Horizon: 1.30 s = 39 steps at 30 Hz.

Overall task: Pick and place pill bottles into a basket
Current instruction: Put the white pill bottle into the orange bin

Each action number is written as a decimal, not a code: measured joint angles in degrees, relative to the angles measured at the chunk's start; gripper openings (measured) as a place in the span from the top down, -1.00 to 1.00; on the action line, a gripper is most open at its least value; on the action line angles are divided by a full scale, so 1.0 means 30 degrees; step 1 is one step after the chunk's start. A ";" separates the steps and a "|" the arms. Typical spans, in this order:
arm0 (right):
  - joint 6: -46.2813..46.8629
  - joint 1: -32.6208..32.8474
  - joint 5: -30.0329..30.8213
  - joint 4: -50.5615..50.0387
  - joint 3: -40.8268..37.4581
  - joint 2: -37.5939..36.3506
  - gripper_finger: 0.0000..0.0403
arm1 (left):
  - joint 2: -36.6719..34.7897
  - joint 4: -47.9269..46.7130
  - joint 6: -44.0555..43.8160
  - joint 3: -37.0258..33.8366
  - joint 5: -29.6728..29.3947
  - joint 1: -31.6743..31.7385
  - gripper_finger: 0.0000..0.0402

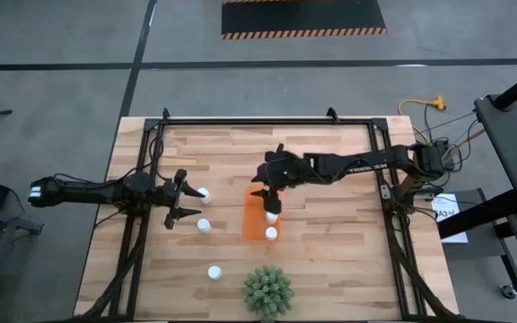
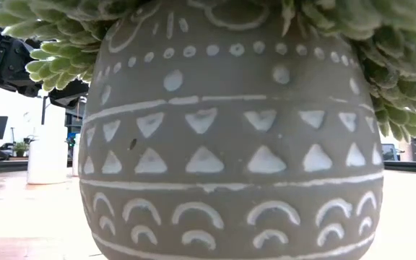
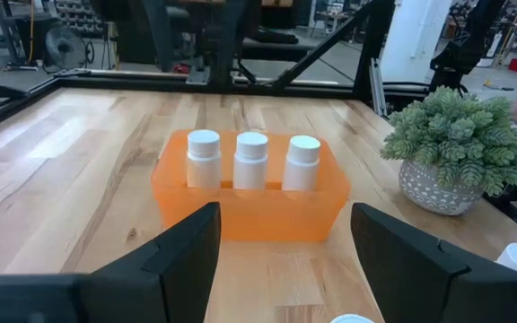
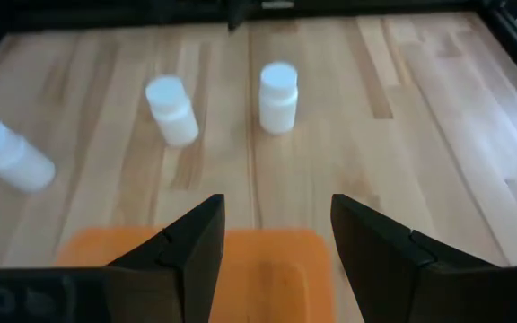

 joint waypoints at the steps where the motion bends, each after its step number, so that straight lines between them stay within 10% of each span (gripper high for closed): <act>1: 0.0037 0.0000 0.0000 -0.0014 0.0175 0.0005 0.04 | 0.0000 0.0007 0.0000 0.0000 0.0003 -0.0004 -0.16; 16: 0.0469 0.0000 0.0007 0.0168 0.2657 0.0012 0.04 | 0.0000 0.0000 0.0000 0.0000 0.0007 -0.0007 -0.16; 33: 0.2531 -0.0146 0.3085 -0.0420 -0.0524 -0.0091 0.04 | 0.0000 0.0000 0.0000 0.0000 0.0007 0.0000 -0.16; 39: 0.1982 -0.0138 0.1393 0.3303 -0.2820 -0.1105 0.04 | 0.0000 0.0007 0.0004 0.0000 0.0003 -0.0006 -0.16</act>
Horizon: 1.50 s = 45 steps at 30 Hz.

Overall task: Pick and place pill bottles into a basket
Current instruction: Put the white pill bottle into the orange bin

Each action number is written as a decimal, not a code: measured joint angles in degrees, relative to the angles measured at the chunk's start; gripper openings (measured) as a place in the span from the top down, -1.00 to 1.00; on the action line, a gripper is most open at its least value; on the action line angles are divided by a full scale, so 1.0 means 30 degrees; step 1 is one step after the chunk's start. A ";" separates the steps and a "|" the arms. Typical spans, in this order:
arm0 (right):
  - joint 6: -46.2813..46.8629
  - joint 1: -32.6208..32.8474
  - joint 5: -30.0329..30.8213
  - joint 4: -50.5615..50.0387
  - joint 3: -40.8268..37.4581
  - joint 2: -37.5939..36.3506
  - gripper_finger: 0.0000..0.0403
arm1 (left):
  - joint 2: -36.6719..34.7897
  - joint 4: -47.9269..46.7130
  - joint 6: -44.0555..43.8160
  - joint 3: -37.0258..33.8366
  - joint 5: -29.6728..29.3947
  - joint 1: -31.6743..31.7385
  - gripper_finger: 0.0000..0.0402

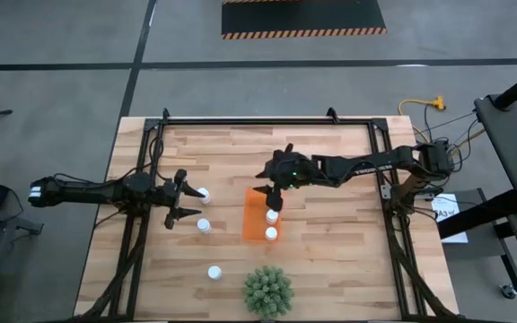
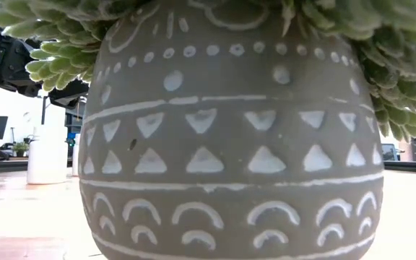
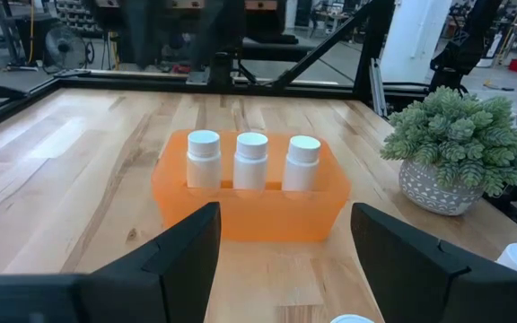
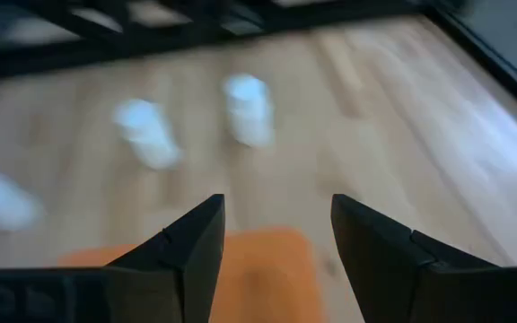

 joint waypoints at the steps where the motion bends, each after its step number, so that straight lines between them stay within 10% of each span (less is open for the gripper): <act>1: -0.0196 0.0000 -0.0892 0.0970 -0.0487 -0.0209 0.04 | 0.0000 -0.0003 -0.0001 0.0000 0.0004 0.0003 -0.16; 6: -0.0810 -0.0015 -0.4500 0.4478 -0.3191 -0.2100 0.04 | 0.0000 -0.0006 -0.0003 0.0000 -0.0003 -0.0002 -0.16; 18: -0.2088 -0.0102 -0.3258 0.6627 -0.9026 -0.9992 0.04 | 0.0029 0.0005 -0.0001 0.0000 0.0003 0.0002 -0.16; 45: -0.1979 -0.0106 -0.3411 0.5641 -1.2816 -1.9707 0.04 | 0.0022 0.0000 -0.0003 0.0000 -0.0004 -0.0002 -0.16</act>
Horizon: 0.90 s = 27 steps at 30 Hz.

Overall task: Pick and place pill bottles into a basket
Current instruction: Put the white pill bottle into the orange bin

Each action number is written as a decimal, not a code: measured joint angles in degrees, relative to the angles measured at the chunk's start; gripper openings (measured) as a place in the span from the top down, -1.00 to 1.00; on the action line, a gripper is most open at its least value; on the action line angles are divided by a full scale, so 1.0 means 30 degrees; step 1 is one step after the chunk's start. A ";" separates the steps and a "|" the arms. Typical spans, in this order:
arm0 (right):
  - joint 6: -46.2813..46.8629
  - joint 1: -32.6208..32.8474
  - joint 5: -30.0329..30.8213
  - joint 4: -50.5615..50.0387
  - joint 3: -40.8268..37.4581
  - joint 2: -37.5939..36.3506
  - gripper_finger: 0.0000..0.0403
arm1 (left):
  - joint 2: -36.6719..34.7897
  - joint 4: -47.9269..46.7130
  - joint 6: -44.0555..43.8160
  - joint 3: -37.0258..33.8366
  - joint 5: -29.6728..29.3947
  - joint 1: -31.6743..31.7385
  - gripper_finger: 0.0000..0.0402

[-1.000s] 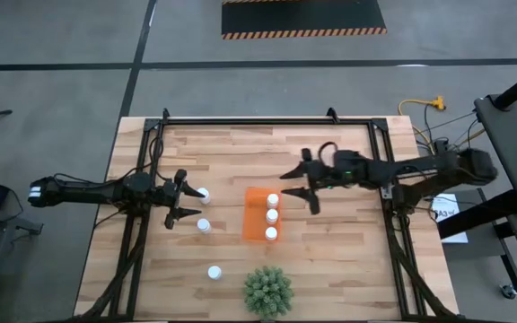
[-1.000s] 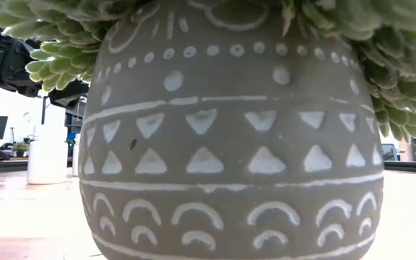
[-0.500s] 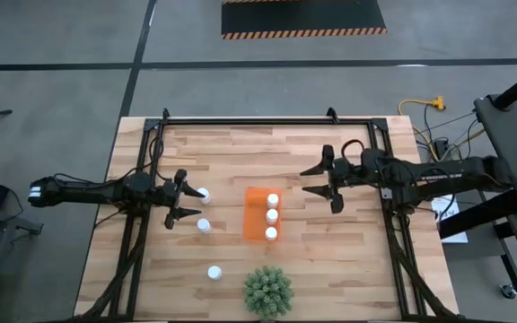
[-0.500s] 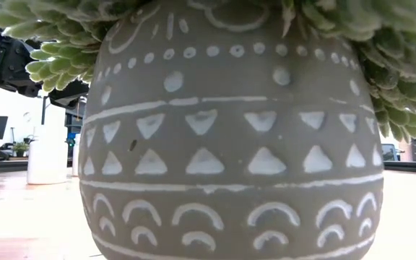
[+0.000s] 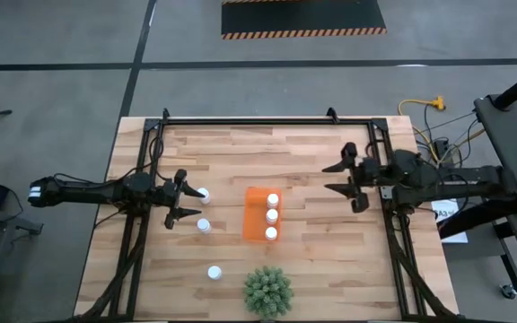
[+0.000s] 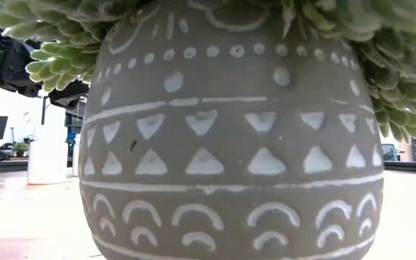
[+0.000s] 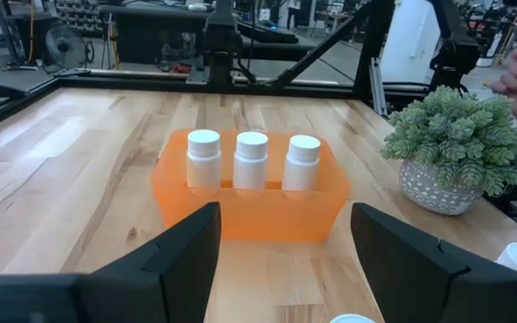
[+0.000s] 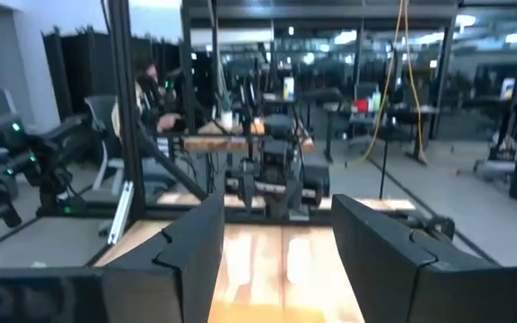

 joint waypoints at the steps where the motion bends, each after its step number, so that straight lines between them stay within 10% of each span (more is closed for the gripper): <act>1: -0.0016 -0.0003 0.0000 -0.0001 -0.0290 -0.0572 0.04 | 0.0000 -0.0004 0.0007 0.0000 0.0007 0.0004 -0.16; 20: -0.0423 -0.0003 -0.0007 0.0724 -0.6060 -1.1787 0.04 | 0.0000 -0.0007 0.0000 0.0000 0.0007 0.0007 -0.16; 27: -0.0489 -0.0012 -0.0006 0.2049 -0.7180 -1.1963 0.04 | 0.0004 0.0031 0.0000 0.0000 0.0004 0.0002 -0.16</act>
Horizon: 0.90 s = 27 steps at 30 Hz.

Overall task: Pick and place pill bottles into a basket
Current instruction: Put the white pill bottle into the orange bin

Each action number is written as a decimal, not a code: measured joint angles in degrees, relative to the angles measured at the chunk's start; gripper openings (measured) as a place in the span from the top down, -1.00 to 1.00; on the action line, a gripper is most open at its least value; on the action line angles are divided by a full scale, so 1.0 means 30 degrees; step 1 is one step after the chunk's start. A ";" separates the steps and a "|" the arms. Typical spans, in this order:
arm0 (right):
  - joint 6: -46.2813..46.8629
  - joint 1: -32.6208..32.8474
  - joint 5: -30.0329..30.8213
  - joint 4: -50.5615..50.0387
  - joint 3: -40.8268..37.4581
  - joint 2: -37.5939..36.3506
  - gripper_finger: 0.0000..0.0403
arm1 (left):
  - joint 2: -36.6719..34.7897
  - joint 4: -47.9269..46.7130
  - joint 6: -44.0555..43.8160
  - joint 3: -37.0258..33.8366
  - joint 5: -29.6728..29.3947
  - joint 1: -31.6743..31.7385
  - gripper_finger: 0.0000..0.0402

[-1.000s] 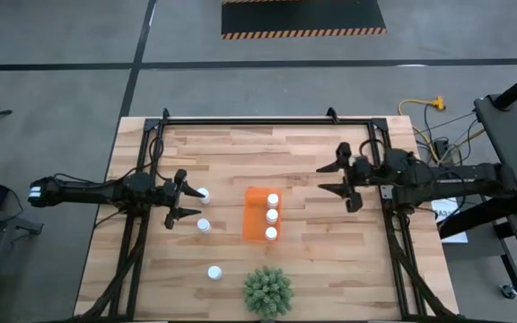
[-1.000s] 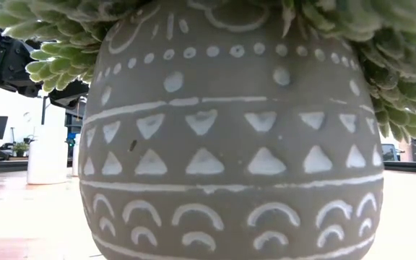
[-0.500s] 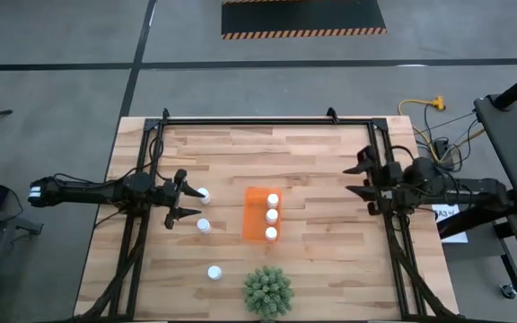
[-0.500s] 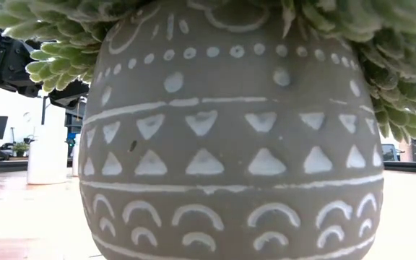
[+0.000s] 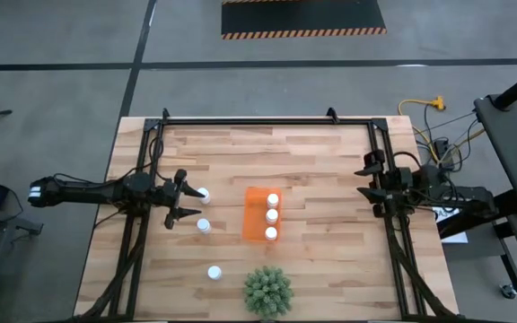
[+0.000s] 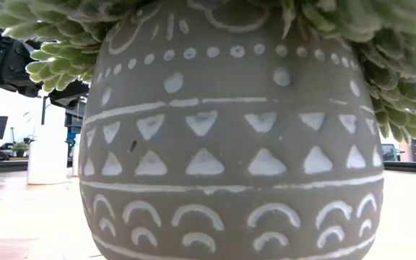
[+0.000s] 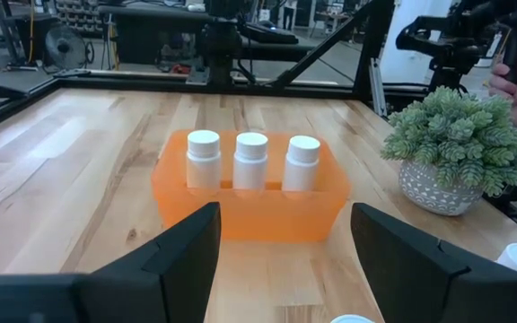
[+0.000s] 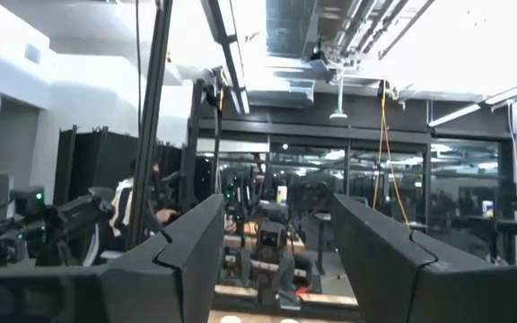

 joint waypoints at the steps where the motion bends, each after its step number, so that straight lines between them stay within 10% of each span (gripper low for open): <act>1: 0.0001 -0.0006 0.0021 0.0031 -0.0109 -0.0043 0.04 | -0.0019 0.0018 0.0003 0.0000 0.0003 -0.0001 -0.16; 27: -0.1327 0.0001 0.2429 -0.4263 -0.0756 0.0059 0.04 | 0.0004 0.0129 0.0007 0.0000 -0.0003 0.0005 -0.16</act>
